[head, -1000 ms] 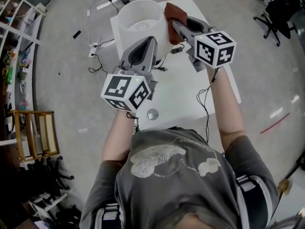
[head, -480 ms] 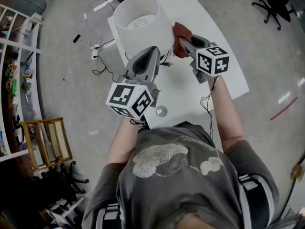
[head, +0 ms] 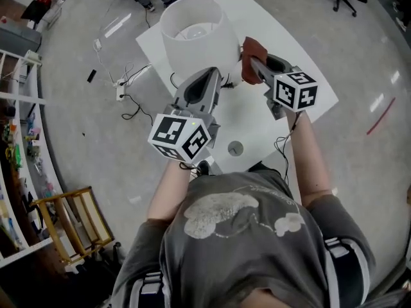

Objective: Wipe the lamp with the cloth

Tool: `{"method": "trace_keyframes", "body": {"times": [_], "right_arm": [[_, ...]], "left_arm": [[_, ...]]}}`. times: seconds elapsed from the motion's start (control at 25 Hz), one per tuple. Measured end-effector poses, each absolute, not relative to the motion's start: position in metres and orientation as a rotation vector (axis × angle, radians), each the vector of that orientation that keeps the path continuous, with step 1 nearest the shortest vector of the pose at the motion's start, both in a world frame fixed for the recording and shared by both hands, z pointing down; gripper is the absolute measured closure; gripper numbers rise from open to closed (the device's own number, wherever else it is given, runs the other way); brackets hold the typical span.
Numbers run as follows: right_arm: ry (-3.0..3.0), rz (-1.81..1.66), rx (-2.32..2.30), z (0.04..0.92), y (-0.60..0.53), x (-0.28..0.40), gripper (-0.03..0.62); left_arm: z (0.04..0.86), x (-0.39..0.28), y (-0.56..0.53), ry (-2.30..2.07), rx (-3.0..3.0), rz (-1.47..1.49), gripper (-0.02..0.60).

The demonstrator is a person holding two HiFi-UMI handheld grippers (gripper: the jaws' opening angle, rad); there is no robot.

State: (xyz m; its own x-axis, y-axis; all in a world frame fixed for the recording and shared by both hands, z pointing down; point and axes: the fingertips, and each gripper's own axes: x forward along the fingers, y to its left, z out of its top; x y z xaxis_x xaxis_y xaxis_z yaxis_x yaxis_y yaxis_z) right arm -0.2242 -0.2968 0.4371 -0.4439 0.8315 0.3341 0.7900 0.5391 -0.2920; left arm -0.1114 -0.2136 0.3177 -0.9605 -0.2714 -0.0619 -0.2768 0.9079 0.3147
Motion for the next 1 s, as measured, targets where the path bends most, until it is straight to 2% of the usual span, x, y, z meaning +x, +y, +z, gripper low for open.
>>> {"method": "trace_keyframes", "body": {"times": [0.32, 0.52, 0.76, 1.0], "right_arm": [[-2.483, 0.131, -1.121, 0.391, -0.288, -0.19, 0.502], [-2.584, 0.186, -0.96, 0.417, -0.297, -0.128, 0.502], [-2.595, 0.217, -0.818, 0.421, -0.292, -0.046, 0.503], [-2.611, 0.237, -0.754, 0.423, -0.307, -0.005, 0.502]], "left_arm": [[0.295, -0.099, -0.164, 2.989, -0.663, 0.571, 0.574], [0.341, -0.071, -0.155, 2.972, -0.854, 0.592, 0.574], [0.346, -0.025, -0.142, 2.959, -1.027, 0.616, 0.574], [0.356, 0.007, -0.155, 2.951, -1.101, 0.644, 0.574]]}}
